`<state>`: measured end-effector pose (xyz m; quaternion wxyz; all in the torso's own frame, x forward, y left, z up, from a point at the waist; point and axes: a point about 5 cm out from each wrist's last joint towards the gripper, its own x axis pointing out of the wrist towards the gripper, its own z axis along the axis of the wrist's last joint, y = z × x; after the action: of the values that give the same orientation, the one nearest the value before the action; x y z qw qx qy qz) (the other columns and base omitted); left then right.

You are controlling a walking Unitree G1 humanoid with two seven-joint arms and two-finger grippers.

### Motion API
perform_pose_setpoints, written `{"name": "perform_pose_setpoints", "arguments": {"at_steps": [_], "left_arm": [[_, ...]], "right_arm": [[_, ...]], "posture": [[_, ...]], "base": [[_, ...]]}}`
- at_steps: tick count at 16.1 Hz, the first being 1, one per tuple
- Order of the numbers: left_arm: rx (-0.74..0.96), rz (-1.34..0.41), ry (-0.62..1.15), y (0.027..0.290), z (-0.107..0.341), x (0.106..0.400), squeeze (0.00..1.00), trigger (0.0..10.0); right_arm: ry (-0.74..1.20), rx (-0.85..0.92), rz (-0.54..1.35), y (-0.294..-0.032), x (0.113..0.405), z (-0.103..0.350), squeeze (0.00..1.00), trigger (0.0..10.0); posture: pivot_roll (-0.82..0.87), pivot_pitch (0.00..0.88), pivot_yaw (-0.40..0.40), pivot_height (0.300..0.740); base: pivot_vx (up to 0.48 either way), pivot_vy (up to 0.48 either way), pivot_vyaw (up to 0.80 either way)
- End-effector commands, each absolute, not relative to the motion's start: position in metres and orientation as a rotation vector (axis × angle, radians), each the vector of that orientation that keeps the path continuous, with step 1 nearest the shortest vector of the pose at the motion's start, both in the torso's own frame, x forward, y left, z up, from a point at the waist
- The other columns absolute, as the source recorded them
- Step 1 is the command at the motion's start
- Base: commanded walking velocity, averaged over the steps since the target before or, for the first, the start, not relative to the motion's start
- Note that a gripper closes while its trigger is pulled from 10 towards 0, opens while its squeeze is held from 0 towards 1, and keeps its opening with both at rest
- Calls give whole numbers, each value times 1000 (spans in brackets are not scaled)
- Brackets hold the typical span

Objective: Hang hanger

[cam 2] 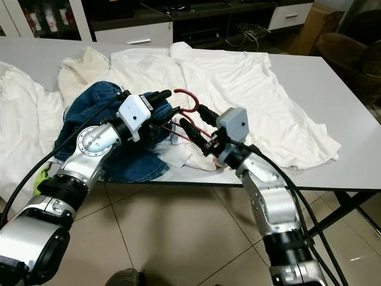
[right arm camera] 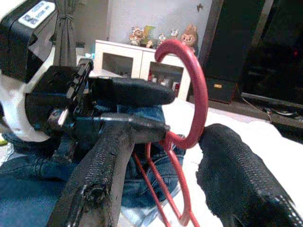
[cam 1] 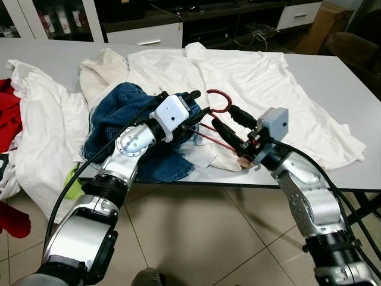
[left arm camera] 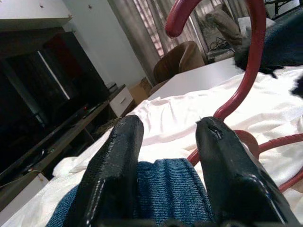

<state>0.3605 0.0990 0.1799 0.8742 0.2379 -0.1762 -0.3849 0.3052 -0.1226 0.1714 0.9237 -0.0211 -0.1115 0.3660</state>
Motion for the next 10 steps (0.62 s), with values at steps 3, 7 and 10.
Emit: {"name": "perform_pose_setpoints", "arguments": {"at_steps": [3, 7, 10], "left_arm": [[507, -794, -382, 101, 185, 362, 0, 10000], [507, -789, -381, 103, 184, 362, 0, 10000], [508, -780, -376, 106, 183, 361, 0, 10000]], "right_arm": [[-247, -45, 734, -118, 315, 174, 0, 10000], [-247, -36, 721, -114, 324, 174, 0, 10000], [-241, -32, 709, -113, 329, 172, 0, 10000]], "posture": [[136, 0, 2, 740], [146, 3, -1, 740], [148, 5, -3, 740]], "base": [[0, 0, 0], [0, 0, 0], [0, 0, 0]]}}
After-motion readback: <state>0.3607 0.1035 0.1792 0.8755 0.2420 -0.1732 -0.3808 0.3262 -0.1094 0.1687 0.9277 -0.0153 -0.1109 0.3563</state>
